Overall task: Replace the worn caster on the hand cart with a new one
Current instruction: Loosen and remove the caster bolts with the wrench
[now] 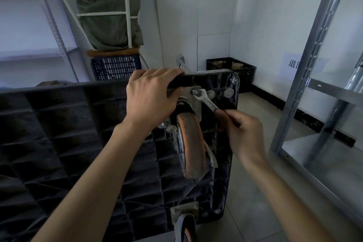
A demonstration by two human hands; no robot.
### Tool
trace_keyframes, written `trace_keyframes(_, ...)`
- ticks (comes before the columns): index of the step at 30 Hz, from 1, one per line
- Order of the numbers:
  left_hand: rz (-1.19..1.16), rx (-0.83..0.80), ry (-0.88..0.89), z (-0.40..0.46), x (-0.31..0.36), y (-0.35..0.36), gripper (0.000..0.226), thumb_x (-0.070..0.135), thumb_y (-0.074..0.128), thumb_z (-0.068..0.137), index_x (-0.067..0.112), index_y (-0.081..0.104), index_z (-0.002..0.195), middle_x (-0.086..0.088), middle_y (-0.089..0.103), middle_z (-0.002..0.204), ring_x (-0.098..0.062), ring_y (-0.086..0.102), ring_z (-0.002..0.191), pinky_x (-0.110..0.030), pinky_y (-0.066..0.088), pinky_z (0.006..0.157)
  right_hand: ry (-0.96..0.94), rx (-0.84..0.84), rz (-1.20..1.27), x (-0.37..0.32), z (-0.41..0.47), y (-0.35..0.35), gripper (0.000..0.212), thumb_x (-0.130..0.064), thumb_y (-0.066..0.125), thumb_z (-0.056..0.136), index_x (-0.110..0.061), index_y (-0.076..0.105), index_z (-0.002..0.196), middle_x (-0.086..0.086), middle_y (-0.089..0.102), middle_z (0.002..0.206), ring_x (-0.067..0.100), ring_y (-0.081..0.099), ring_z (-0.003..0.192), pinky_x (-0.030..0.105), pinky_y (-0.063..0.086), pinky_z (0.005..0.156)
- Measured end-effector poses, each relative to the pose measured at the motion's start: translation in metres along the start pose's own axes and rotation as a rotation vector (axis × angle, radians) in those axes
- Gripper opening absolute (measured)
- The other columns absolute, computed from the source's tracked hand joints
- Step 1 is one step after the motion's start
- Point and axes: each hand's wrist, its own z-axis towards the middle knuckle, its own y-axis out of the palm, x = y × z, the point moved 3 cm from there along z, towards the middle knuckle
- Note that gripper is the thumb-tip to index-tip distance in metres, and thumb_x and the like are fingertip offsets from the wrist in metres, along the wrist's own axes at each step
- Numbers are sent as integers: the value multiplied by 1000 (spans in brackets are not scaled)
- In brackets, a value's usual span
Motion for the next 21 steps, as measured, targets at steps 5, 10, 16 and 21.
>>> trace_keyframes(5, 3, 2, 6, 0, 0, 1, 38, 42, 65, 90, 34, 65, 128, 14, 71, 120, -15, 65, 110, -36, 38, 99, 37, 42, 40, 0, -1, 8, 18, -40, 69, 95, -31, 77, 81, -5, 71, 71, 18, 67, 71, 41, 49, 67)
trace_keyframes(10, 5, -5, 0, 0, -1, 0, 39, 43, 65, 91, 34, 65, 128, 14, 71, 120, -15, 65, 110, -37, 38, 100, 8, 7, -75, -1, 2, 6, 27, -50, 63, 96, -30, 76, 83, -10, 67, 66, 13, 63, 64, 38, 47, 59)
trace_keyframes(16, 5, -4, 12, 0, -2, 1, 39, 42, 65, 90, 34, 65, 128, 14, 71, 121, -15, 65, 111, -36, 38, 97, -468, -148, -753, -84, 56, -51, 31, -58, 58, 91, -35, 78, 97, -16, 63, 64, 5, 49, 53, 25, 36, 55)
trace_keyframes(21, 9, 7, 14, -1, 0, 0, 40, 40, 68, 89, 32, 65, 128, 12, 72, 118, -17, 66, 108, -36, 37, 96, -827, -355, -1256, -145, 91, -42, 41, -60, 43, 97, -34, 74, 101, -5, 71, 87, 27, 66, 86, 36, 48, 73)
